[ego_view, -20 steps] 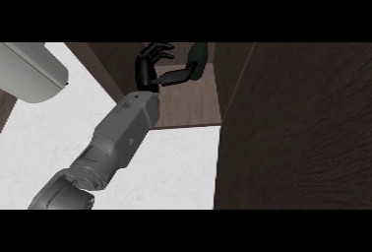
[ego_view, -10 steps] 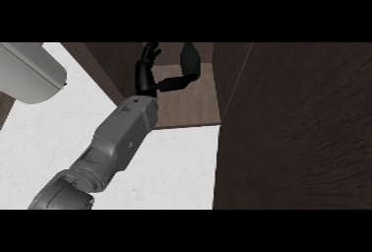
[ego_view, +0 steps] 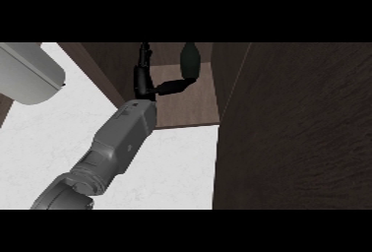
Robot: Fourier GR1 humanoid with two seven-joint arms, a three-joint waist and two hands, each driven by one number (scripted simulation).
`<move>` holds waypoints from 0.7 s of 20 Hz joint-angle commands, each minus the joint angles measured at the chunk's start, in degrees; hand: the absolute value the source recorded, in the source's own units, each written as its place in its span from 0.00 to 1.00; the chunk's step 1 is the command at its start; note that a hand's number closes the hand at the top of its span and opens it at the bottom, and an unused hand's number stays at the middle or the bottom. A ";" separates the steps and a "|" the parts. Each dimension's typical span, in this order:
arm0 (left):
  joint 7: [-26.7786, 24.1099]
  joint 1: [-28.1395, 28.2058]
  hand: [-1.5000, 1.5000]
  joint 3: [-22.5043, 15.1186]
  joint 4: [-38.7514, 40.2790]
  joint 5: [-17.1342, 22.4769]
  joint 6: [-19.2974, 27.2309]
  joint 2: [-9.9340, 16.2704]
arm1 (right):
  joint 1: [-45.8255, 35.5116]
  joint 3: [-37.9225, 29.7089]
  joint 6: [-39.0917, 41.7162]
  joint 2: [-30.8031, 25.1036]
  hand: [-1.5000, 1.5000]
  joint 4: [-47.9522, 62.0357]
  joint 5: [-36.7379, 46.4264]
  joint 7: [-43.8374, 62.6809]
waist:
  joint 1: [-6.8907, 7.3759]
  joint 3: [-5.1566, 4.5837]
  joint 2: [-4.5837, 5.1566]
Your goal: Pick up the wine, place it into the cabinet and close the cabinet
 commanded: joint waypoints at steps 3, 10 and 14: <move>-3.00 3.75 0.00 0.75 0.45 0.10 -2.92 0.93 | 0.92 0.16 -0.26 -0.08 0.00 -3.96 -2.82 2.19 | 0.37 -0.20 0.22; -3.57 3.41 0.00 0.48 -0.15 -0.45 -8.31 1.61 | -0.28 0.68 -0.52 0.17 0.00 -3.15 -2.50 2.01 | 0.60 -0.21 0.21; -2.60 3.34 0.00 0.06 0.06 -0.84 -10.14 0.86 | 0.07 2.77 -2.14 1.06 0.00 -5.11 -0.40 3.81 | 1.22 -0.21 -0.21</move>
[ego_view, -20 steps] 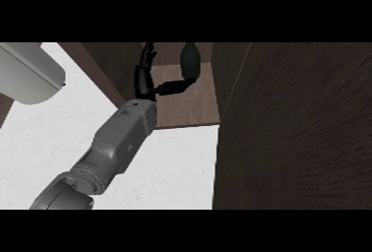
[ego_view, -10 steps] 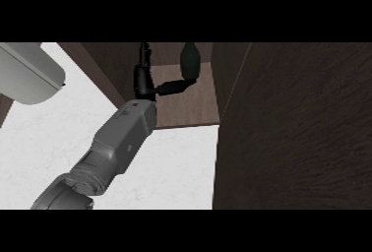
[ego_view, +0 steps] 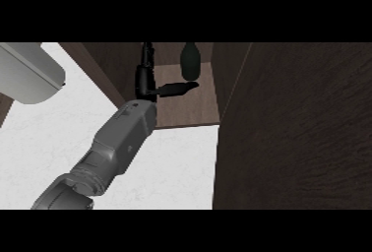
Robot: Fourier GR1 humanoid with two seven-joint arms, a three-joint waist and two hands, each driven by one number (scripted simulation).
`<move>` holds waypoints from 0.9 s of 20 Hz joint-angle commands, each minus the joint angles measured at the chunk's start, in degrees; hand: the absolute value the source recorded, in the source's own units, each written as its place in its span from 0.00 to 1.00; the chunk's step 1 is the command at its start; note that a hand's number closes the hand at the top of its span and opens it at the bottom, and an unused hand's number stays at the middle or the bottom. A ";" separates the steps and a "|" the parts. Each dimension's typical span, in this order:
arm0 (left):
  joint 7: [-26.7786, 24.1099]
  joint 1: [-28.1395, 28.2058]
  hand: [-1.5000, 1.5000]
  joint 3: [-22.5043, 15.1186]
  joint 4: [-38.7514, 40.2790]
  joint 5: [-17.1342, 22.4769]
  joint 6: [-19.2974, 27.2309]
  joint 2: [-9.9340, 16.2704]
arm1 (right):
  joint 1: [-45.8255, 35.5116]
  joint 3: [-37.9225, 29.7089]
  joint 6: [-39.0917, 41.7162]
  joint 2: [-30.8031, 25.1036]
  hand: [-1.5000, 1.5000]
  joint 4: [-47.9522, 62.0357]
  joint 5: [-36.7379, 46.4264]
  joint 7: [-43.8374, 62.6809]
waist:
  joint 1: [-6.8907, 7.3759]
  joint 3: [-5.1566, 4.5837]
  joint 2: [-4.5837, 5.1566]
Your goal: Pick up the wine, place it into the cabinet and close the cabinet
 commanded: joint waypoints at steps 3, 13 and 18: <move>0.31 1.87 0.00 -0.14 0.13 0.68 -3.29 0.07 | 0.77 -3.17 1.52 -1.19 0.00 0.00 -3.80 -1.78 | 1.27 -0.05 -0.37; -2.23 4.11 0.00 -0.09 -1.10 4.87 -7.86 0.07 | 3.77 0.66 0.76 -0.36 0.00 -4.88 -2.73 0.79 | 0.58 -0.07 -0.65; -4.36 7.15 0.00 -2.88 -1.90 7.84 -9.12 0.07 | 1.52 -0.66 -0.79 -0.93 0.00 -5.19 -3.20 2.85 | 0.41 -0.10 -0.72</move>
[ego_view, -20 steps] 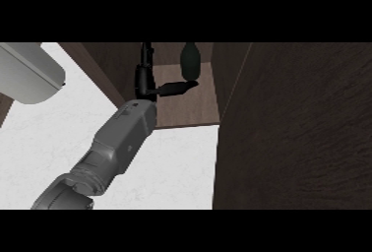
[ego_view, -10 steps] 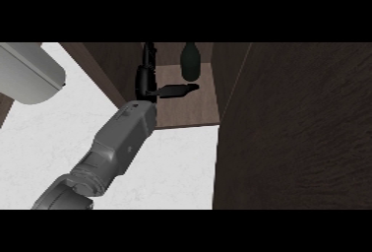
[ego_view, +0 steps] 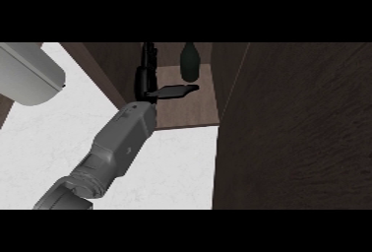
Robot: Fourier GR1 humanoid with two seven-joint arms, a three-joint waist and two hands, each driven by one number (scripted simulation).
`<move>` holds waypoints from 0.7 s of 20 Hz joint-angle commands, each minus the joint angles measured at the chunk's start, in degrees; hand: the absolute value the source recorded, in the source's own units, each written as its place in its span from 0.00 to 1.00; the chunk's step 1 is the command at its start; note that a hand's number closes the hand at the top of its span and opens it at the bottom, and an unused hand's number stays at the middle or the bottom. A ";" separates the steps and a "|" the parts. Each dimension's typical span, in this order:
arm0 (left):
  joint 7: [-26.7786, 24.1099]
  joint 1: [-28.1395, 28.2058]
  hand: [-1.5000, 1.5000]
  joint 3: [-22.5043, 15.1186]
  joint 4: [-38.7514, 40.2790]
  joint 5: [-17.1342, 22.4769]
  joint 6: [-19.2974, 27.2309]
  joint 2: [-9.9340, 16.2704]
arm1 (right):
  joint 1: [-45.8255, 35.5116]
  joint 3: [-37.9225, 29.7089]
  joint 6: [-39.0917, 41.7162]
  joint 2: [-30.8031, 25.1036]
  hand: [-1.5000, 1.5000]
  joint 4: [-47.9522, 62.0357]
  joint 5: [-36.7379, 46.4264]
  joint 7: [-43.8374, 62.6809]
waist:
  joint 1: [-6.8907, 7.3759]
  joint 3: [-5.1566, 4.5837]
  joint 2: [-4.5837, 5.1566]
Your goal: Pick up the wine, place it into the cabinet and close the cabinet
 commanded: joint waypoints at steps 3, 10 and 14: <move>-1.55 7.74 0.00 -4.22 -2.25 5.21 -2.26 0.08 | 0.21 -1.47 -0.16 -0.97 0.00 -5.17 -3.44 2.89 | 0.68 -0.05 -0.59; 2.63 15.29 0.00 -18.91 -17.44 14.39 4.65 0.09 | -0.32 -3.89 0.22 -2.21 0.00 -2.47 -3.15 1.08 | 1.47 -0.01 -0.81; 5.04 21.40 0.00 -28.77 -30.32 18.23 13.93 0.09 | 0.91 0.55 -2.88 -0.11 0.00 -5.58 1.18 3.56 | 2.71 -0.02 -1.01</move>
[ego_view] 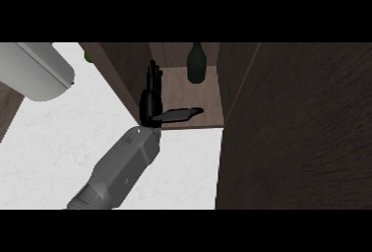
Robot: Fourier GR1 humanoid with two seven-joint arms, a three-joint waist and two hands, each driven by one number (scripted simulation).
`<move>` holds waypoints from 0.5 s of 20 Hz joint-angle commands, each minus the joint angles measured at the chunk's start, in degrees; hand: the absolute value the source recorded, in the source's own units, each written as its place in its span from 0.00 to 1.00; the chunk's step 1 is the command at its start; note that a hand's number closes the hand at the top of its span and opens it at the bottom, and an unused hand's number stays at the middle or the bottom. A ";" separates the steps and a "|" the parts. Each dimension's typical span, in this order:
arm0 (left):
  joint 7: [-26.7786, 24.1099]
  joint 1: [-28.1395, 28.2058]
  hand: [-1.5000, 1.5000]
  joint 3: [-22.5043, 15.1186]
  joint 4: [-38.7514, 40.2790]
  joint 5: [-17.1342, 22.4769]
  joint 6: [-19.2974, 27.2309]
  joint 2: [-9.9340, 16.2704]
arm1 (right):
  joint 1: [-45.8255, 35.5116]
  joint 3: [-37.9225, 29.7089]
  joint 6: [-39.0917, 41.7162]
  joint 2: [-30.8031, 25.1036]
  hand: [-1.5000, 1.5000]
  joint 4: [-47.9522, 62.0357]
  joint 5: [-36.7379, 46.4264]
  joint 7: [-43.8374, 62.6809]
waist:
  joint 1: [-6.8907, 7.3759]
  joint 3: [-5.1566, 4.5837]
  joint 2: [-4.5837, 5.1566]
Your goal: Pick up the wine, place it into the cabinet and close the cabinet
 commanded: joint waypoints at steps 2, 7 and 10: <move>0.50 10.24 0.00 -13.00 -15.68 5.02 10.18 -0.01 | 1.46 0.83 -1.73 0.61 0.00 -5.43 0.54 1.67 | 1.06 0.00 -0.11; -0.03 15.72 0.00 -21.17 -27.53 3.65 19.37 -0.01 | 1.40 -3.13 0.03 -1.64 0.00 -2.69 -1.72 -0.01 | 1.86 0.02 0.09; 1.27 19.40 0.00 -19.75 -32.17 -1.06 20.23 0.00 | 5.48 1.68 -0.98 -0.15 0.00 -8.21 1.91 0.96 | 2.23 0.02 0.00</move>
